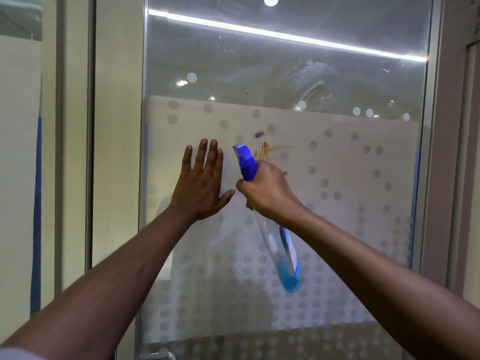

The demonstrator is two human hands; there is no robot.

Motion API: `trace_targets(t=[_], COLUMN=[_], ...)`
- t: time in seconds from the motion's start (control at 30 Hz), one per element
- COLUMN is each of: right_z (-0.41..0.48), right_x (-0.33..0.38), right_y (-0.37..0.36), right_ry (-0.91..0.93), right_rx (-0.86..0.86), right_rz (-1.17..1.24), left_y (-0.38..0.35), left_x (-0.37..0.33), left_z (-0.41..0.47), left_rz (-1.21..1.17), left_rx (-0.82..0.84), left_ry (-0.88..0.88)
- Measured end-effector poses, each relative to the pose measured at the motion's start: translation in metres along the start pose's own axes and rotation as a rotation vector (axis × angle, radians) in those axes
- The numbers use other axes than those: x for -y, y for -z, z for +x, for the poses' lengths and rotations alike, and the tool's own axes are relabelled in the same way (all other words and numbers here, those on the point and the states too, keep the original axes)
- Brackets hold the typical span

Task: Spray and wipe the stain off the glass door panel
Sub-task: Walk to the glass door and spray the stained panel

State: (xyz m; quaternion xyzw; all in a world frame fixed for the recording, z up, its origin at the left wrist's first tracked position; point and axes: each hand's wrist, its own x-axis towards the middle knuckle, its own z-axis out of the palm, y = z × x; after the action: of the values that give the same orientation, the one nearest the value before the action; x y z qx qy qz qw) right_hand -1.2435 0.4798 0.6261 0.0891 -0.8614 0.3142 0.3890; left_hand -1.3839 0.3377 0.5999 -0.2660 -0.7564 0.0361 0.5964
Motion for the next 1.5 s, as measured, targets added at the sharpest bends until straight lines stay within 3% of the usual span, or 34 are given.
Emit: trace_targets(t=[0.47,1.07,1.5], right_z=[-0.003,-0.039,-0.068], right_x=[-0.005,-0.026,-0.036], right_y=[0.007,0.029,0.0], right_ry=[-0.137,0.034,0.128], right_rx=[-0.038,-0.133,-0.056], right_rz=[0.1,0.277,0.509], left_y=[0.001,0.032,0.058], left_x=[-0.001,-0.006,-0.023], left_z=[0.0,-0.006,-0.071], left_rz=[0.006,0.011,0.159], left_rx=[0.0,0.16,0.315], left_ry=[0.003,0.031,0.056])
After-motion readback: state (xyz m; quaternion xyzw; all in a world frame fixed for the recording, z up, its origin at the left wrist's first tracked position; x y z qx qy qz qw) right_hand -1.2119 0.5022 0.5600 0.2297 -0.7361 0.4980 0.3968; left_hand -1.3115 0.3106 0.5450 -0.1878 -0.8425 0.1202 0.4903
